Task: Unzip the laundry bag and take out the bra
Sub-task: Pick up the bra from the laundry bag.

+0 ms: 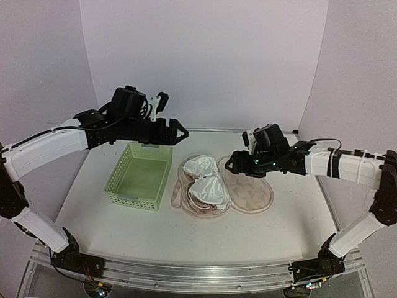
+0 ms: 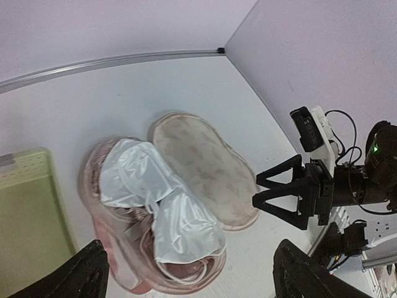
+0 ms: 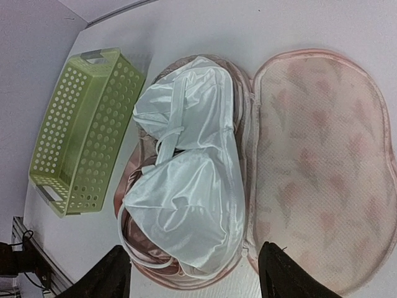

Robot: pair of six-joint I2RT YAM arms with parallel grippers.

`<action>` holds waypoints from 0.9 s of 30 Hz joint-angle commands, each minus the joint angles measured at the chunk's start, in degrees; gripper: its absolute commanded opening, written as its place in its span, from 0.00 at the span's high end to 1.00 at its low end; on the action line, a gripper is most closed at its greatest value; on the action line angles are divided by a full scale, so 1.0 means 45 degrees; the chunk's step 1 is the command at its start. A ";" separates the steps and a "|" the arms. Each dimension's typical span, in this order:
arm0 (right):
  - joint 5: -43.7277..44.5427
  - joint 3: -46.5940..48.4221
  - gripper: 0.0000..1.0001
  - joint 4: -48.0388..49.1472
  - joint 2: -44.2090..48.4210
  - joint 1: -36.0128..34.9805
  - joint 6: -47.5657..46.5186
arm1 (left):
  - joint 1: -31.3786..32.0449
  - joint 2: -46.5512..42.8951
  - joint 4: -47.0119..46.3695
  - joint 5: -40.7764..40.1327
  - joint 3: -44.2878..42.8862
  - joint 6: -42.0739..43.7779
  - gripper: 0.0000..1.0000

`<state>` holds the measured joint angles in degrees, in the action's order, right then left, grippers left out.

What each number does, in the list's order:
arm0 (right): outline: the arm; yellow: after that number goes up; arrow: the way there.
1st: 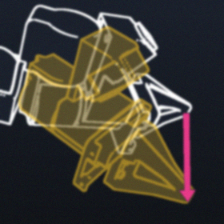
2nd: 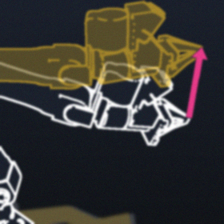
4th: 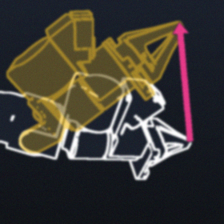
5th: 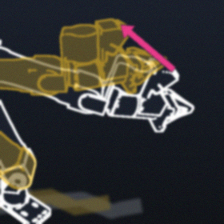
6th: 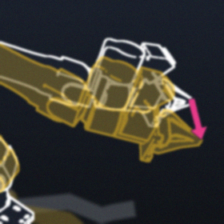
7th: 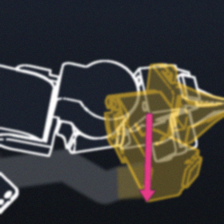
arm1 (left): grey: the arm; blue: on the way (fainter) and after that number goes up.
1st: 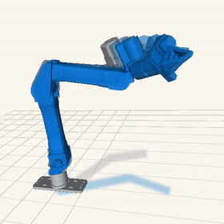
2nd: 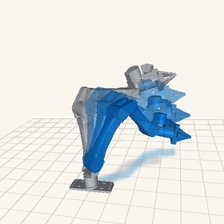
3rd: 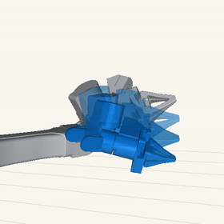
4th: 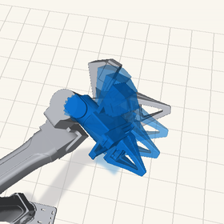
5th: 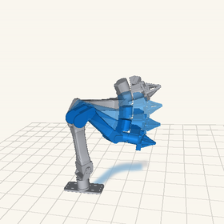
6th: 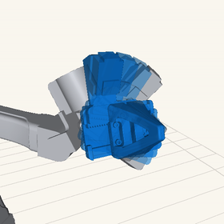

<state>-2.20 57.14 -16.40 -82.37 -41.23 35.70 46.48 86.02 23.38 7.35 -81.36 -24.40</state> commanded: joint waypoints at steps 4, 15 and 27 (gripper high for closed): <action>-0.0842 0.2274 0.35 0.0794 -0.2718 0.0280 -0.0492 | -0.0863 -0.2647 0.0219 -0.1375 0.2247 0.0298 0.06; -0.1026 0.4467 0.37 0.0769 -0.6228 0.0912 -0.0509 | -0.1046 -0.3894 0.0463 -0.1357 0.3811 0.0130 0.05; -0.2815 0.5044 0.42 0.1308 -0.7805 0.1181 -0.0093 | -0.1051 -0.4216 0.0508 -0.1459 0.4526 0.0014 0.05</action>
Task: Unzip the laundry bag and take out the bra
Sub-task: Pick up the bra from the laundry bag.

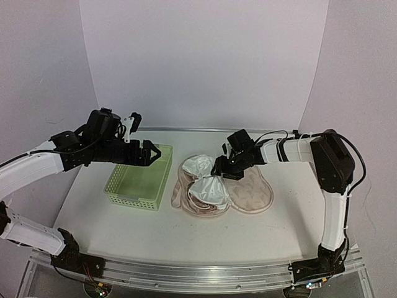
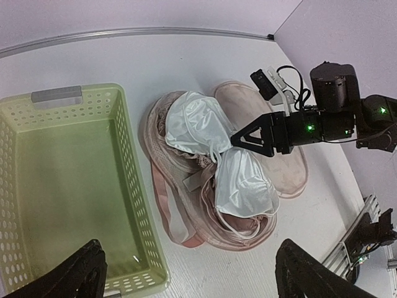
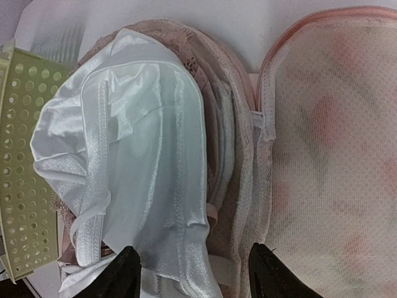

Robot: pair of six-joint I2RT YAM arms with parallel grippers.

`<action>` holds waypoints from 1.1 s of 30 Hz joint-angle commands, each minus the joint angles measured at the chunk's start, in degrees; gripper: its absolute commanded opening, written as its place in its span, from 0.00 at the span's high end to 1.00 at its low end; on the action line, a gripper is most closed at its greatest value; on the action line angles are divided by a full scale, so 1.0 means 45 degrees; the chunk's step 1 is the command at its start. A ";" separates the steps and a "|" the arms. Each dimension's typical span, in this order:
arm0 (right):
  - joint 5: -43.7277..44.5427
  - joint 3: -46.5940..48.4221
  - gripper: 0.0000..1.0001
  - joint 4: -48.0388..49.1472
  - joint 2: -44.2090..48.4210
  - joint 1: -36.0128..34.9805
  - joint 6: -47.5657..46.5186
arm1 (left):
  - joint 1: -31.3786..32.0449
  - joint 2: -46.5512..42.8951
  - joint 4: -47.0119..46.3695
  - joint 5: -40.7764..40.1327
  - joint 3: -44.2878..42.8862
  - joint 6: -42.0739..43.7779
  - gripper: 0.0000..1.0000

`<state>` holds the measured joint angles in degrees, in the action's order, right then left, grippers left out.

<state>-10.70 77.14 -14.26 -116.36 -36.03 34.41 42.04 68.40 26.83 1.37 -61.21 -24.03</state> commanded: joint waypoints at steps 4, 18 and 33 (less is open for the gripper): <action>-0.1343 0.0357 0.50 0.1272 -0.0234 0.0034 0.0339 | -0.0065 -0.0260 -0.0259 -0.0142 0.0057 -0.0070 0.05; -0.0361 -0.1032 0.87 0.1470 0.1516 0.0058 0.0204 | -0.0065 0.0275 -0.0269 0.0044 -0.0264 -0.0184 0.05; -0.0366 -0.1540 1.00 0.1565 0.3609 0.0057 0.0386 | -0.0080 0.0542 -0.0261 -0.0184 -0.0408 -0.0226 0.05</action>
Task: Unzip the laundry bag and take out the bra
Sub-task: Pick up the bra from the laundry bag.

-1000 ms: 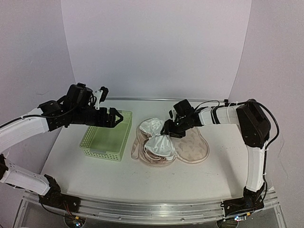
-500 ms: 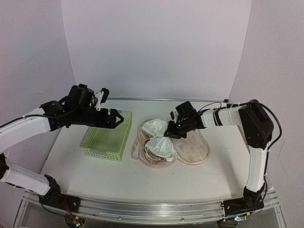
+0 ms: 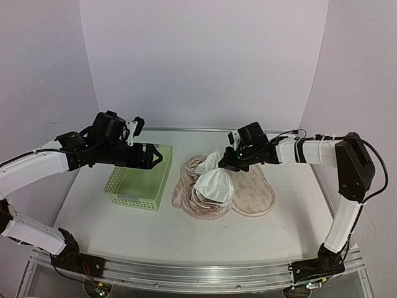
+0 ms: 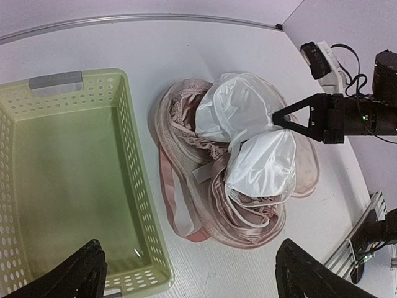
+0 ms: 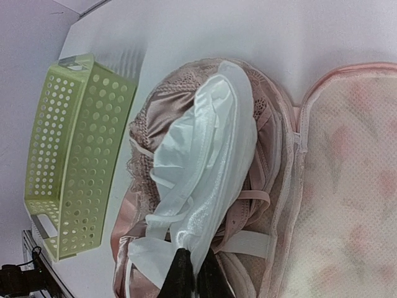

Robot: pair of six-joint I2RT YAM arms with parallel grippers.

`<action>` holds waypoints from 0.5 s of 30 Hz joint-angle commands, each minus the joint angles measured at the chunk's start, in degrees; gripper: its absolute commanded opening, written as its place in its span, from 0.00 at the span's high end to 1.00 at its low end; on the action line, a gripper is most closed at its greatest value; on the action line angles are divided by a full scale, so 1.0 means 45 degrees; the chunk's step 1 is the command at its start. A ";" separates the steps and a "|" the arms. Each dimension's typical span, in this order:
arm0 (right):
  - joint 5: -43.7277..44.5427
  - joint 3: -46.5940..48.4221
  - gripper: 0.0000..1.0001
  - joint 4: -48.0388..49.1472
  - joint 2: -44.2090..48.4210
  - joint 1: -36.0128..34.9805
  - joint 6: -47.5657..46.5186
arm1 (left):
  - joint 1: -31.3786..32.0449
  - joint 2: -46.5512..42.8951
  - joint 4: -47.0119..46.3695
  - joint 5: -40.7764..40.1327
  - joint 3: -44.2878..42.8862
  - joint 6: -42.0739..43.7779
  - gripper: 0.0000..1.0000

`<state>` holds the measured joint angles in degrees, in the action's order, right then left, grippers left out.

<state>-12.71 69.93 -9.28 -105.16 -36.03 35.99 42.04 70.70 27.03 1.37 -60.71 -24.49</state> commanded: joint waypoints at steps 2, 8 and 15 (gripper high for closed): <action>0.0013 0.0099 1.00 0.0460 0.1387 0.0056 0.0109 | -0.0094 0.0047 -0.0278 -0.0627 -0.0538 -0.0124 0.05; -0.0262 0.0205 1.00 0.0553 0.2189 0.0050 0.0421 | -0.0591 -0.0016 0.0322 -0.1432 -0.0734 -0.0097 0.05; -0.0202 0.0859 1.00 0.0483 0.3049 0.0043 0.0758 | -0.1255 -0.0248 0.0679 -0.1553 -0.0816 0.0123 0.04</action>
<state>-13.28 70.02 -9.21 -95.61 -36.03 38.09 37.56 70.70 29.32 -3.77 -61.39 -24.45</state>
